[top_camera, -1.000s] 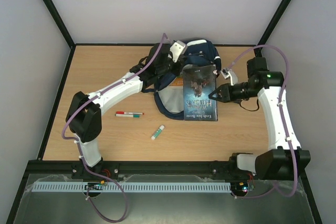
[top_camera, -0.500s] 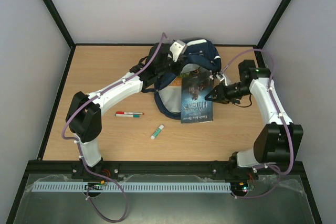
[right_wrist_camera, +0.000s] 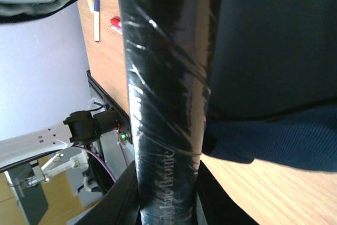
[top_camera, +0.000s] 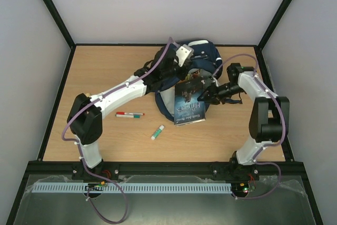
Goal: Pack the student bag
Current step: Place the book in the student bag.
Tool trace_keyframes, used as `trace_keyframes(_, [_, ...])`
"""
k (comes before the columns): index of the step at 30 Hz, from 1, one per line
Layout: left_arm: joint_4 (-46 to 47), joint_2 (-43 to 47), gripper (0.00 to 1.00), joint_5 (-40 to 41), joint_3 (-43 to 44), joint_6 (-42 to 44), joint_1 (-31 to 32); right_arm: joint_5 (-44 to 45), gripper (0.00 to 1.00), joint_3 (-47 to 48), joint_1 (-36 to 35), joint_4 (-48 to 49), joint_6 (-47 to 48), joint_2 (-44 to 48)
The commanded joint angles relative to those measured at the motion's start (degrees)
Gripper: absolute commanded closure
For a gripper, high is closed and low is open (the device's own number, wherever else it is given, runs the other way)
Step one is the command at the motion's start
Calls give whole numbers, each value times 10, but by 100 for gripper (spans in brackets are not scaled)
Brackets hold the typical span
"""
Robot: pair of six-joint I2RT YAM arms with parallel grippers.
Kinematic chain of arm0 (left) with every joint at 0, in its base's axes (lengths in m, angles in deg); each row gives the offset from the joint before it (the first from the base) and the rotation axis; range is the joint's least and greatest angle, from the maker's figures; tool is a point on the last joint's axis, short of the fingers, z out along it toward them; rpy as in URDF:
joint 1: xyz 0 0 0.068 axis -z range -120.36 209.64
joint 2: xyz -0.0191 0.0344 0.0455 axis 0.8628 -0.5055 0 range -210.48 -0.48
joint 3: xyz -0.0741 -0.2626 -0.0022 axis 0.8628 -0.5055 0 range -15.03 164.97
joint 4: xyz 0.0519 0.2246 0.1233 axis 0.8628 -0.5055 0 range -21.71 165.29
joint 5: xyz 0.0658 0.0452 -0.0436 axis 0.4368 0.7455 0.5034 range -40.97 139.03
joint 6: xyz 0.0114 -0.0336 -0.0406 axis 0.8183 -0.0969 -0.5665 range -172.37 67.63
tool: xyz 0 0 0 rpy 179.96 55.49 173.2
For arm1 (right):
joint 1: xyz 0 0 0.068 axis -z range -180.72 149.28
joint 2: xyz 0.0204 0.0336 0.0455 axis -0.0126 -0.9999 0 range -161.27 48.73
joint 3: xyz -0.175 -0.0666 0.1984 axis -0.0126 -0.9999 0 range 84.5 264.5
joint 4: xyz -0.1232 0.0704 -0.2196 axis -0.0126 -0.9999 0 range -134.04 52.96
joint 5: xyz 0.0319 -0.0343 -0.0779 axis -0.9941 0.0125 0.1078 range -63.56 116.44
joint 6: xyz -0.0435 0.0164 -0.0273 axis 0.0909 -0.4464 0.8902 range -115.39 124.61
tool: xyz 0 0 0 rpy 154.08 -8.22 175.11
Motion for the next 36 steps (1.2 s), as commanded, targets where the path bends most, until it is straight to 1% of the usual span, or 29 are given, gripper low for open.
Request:
trace_keyframes(1, [59,47,98,29,30,13,33,-99,99,2,-8,42,-1,-42])
trace_keyframes(8, [47,57,98,27,14,28,60,-104,99,-9,-8,159,-22,-87])
trace_keyframes(11, [45,68,98,21,4,32,67,-121,99,-5,-8,180,-1,-107])
trace_keyframes(12, [43,71,98,22,1,32,67,-141,99,3,-8,160,25,-117])
trace_keyframes(14, [39,75,98,22,-2,32,67,-178,99,35,-8,79,107,-151])
trace_keyframes(16, [40,78,98,22,-6,35,67,-202,99,54,-7,24,161,-168])
trace_keyframes(17, [41,78,98,22,-8,36,68,-217,99,55,-7,12,170,-170])
trace_keyframes(20, [42,77,98,22,-11,38,67,-215,99,47,-8,6,171,-156])
trace_keyframes(21, [43,77,98,22,-13,39,67,-209,99,40,-6,15,154,-146])
trace_keyframes(22, [45,78,98,20,-15,39,67,-208,99,28,-6,45,124,-131])
trace_keyframes(24, [51,81,98,15,-21,37,68,-189,99,-2,-4,116,59,-102])
trace_keyframes(26, [57,86,98,13,-27,35,69,-172,99,-11,-4,197,-2,-85])
trace_keyframes(31, [54,91,98,12,-29,37,75,-124,99,-26,-5,371,-159,-84])
trace_keyframes(33, [50,92,98,13,-29,38,77,-92,99,-29,-5,413,-189,-89])
trace_keyframes(34, [50,92,98,13,-29,38,78,-74,97,-25,-6,419,-197,-95])
trace_keyframes(35, [48,91,98,13,-29,38,78,-56,90,-19,-5,414,-202,-106])
trace_keyframes(36, [47,91,98,13,-29,38,78,-42,80,-10,-5,399,-195,-115])
